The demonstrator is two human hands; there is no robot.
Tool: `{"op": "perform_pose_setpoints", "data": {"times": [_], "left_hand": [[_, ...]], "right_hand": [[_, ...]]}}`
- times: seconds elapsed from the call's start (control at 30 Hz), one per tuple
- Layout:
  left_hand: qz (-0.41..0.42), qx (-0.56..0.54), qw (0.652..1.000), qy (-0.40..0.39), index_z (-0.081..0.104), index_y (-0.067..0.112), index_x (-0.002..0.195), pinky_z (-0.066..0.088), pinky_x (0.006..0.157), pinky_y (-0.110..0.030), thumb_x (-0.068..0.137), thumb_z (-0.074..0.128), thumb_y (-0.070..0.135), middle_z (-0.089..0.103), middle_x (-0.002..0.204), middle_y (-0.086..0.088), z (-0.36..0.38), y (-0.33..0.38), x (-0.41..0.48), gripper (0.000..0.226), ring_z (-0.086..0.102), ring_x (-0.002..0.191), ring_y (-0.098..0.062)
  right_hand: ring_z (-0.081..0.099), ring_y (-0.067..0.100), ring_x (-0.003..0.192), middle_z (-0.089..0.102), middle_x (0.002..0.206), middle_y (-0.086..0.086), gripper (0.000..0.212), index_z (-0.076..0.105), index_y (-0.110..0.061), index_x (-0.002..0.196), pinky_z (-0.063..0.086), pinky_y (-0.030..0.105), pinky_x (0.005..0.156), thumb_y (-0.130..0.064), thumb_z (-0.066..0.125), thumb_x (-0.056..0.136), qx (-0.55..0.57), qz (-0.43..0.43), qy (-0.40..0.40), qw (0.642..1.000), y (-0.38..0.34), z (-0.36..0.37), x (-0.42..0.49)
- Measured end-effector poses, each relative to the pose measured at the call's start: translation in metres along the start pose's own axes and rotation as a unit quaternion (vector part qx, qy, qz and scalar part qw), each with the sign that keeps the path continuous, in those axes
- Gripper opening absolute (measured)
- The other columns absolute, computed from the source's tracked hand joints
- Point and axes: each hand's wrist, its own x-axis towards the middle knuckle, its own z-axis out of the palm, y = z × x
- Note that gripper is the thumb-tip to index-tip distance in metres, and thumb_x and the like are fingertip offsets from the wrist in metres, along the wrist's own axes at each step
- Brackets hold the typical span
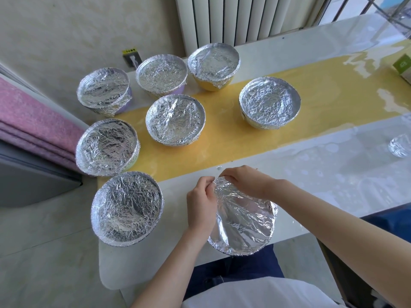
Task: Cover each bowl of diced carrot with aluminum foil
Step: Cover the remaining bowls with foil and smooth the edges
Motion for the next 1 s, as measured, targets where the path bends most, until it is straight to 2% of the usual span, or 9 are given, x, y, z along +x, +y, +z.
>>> {"op": "perform_pose_setpoints", "data": {"times": [0.1, 0.2, 0.33, 0.4, 0.47, 0.6, 0.73, 0.83, 1.0], "left_hand": [[0.004, -0.006, 1.0, -0.002, 0.067, 0.009, 0.1, 0.041, 0.063, -0.023, 0.091, 0.052, 0.003, 0.064, 0.076, 0.007, -0.002, 0.003, 0.001, 0.017, 0.057, 0.068, -0.014], [0.032, -0.015, 0.999, 0.016, 0.067, 0.011, 0.098, 0.039, 0.059, -0.02, 0.092, 0.053, 0.004, 0.063, 0.073, 0.008, -0.008, 0.009, 0.005, 0.017, 0.051, 0.064, -0.006], [0.128, 0.008, 0.989, 0.073, 0.067, 0.008, 0.099, 0.041, 0.075, -0.011, 0.089, 0.056, -0.001, 0.06, 0.092, 0.002, -0.015, 0.015, 0.012, 0.018, 0.054, 0.084, -0.009], [0.157, 0.027, 0.983, 0.094, 0.067, 0.007, 0.099, 0.037, 0.079, -0.006, 0.088, 0.056, -0.003, 0.05, 0.094, 0.002, -0.016, 0.014, 0.011, 0.019, 0.05, 0.089, -0.012], [0.174, 0.035, 0.979, 0.104, 0.068, 0.008, 0.099, 0.039, 0.079, -0.009, 0.088, 0.054, -0.001, 0.047, 0.091, 0.0, -0.015, 0.011, 0.008, 0.02, 0.046, 0.088, -0.013], [0.201, 0.036, 0.973, 0.111, 0.067, 0.01, 0.101, 0.043, 0.077, -0.022, 0.091, 0.044, 0.014, 0.041, 0.089, 0.005, -0.011, 0.008, 0.002, 0.025, 0.044, 0.086, -0.011], [0.21, 0.044, 0.969, 0.124, 0.068, 0.01, 0.101, 0.045, 0.076, -0.033, 0.091, 0.046, 0.014, 0.037, 0.087, 0.008, -0.01, 0.007, 0.001, 0.025, 0.042, 0.084, -0.012], [0.224, 0.045, 0.966, 0.123, 0.068, 0.009, 0.102, 0.044, 0.074, -0.032, 0.09, 0.05, 0.01, 0.037, 0.086, 0.007, -0.01, 0.005, -0.001, 0.021, 0.043, 0.082, -0.015], [0.223, 0.032, 0.967, 0.119, 0.067, 0.009, 0.104, 0.04, 0.074, -0.022, 0.092, 0.047, 0.014, 0.038, 0.086, 0.007, -0.007, 0.006, -0.008, 0.024, 0.043, 0.082, -0.014]], "right_hand": [[0.058, 0.028, 0.104, 0.066, 0.111, 0.009, 0.03, 0.057, -0.012, 0.122, 0.035, 0.029, 0.076, -0.016, 0.035, 0.101, 0.019, -0.004, 0.024, 1.0, -0.004, 0.001, -0.006], [0.057, 0.026, 0.11, 0.063, 0.121, 0.007, 0.031, 0.055, -0.011, 0.125, 0.038, 0.028, 0.088, -0.019, 0.036, 0.101, 0.063, -0.017, 0.085, 0.994, -0.011, -0.004, -0.013], [0.059, 0.026, 0.106, 0.065, 0.117, 0.008, 0.03, 0.057, -0.007, 0.122, 0.039, 0.024, 0.087, -0.018, 0.04, 0.1, 0.097, -0.059, 0.16, 0.981, -0.018, -0.012, -0.015], [0.061, 0.025, 0.102, 0.067, 0.114, 0.007, 0.028, 0.06, -0.008, 0.12, 0.037, 0.018, 0.082, -0.015, 0.042, 0.099, 0.1, -0.072, 0.171, 0.978, -0.021, -0.013, -0.017], [0.062, 0.024, 0.095, 0.068, 0.107, 0.007, 0.025, 0.062, -0.008, 0.116, 0.037, 0.015, 0.076, -0.009, 0.045, 0.098, 0.107, -0.087, 0.181, 0.974, -0.021, -0.01, -0.023], [0.061, 0.024, 0.091, 0.068, 0.102, 0.006, 0.031, 0.063, -0.013, 0.115, 0.042, 0.023, 0.074, 0.002, 0.048, 0.092, 0.09, -0.092, 0.192, 0.973, -0.019, -0.007, -0.028], [0.055, 0.022, 0.111, 0.061, 0.123, 0.004, 0.057, 0.052, -0.017, 0.131, 0.044, 0.029, 0.088, 0.012, 0.043, 0.082, 0.018, -0.087, 0.17, 0.981, -0.022, -0.008, -0.029], [0.056, 0.024, 0.111, 0.06, 0.126, 0.004, 0.068, 0.052, -0.015, 0.132, 0.045, 0.03, 0.088, 0.019, 0.041, 0.073, 0.025, -0.095, 0.173, 0.98, -0.024, -0.007, -0.034], [0.058, 0.028, 0.106, 0.063, 0.119, 0.008, 0.063, 0.057, -0.01, 0.125, 0.046, 0.037, 0.087, 0.02, 0.04, 0.072, 0.022, -0.105, 0.17, 0.98, -0.022, -0.008, -0.036]]}}
